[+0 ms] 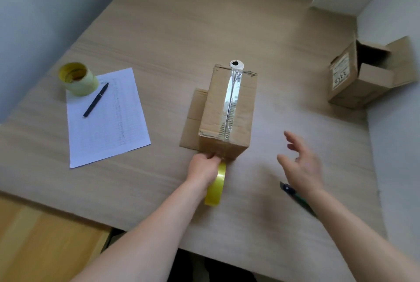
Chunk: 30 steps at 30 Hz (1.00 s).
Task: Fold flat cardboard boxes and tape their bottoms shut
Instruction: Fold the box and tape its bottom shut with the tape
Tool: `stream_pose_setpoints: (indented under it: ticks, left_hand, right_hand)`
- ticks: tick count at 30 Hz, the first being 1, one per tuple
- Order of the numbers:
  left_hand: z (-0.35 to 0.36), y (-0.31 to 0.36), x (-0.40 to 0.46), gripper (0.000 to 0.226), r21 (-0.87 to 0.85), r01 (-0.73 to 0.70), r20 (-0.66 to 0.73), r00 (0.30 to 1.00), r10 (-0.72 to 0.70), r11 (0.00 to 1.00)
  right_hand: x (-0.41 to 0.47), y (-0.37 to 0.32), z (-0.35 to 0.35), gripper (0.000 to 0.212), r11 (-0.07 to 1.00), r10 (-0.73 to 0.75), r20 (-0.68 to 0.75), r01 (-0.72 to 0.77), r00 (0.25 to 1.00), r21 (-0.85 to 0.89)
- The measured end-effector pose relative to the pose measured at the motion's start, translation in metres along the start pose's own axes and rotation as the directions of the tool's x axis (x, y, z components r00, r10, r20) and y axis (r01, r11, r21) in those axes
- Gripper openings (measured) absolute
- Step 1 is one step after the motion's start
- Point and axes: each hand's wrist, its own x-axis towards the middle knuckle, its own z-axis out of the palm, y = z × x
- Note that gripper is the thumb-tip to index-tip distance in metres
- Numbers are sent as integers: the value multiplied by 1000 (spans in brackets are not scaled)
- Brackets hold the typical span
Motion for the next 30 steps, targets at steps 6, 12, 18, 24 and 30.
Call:
stream_pose_setpoints:
  ticks: [6, 12, 18, 24, 30]
  left_hand:
    - [6, 1, 1, 35, -6, 0, -29, 1000, 0, 1000]
    - [5, 4, 0, 34, -17, 8, -20, 1000, -8, 1000]
    - [6, 2, 1, 32, -43, -10, -21, 1000, 9, 999]
    - [6, -1, 1, 24, -57, -36, -23, 999, 35, 998]
    - [5, 2, -4, 24, -5, -39, -23, 999, 39, 999]
  right_hand:
    - [-42, 83, -18, 43, 735, 153, 276, 77, 949, -673]
    - [-40, 94, -9, 16, 774, 33, 184, 91, 982, -627]
    - [-58, 43, 1, 29, 928, -200, 40, 202, 979, -313]
    - [-52, -43, 27, 28, 768, -514, 181, 544, 839, -338]
    - [-33, -59, 41, 17, 703, -474, 247, 533, 845, -471]
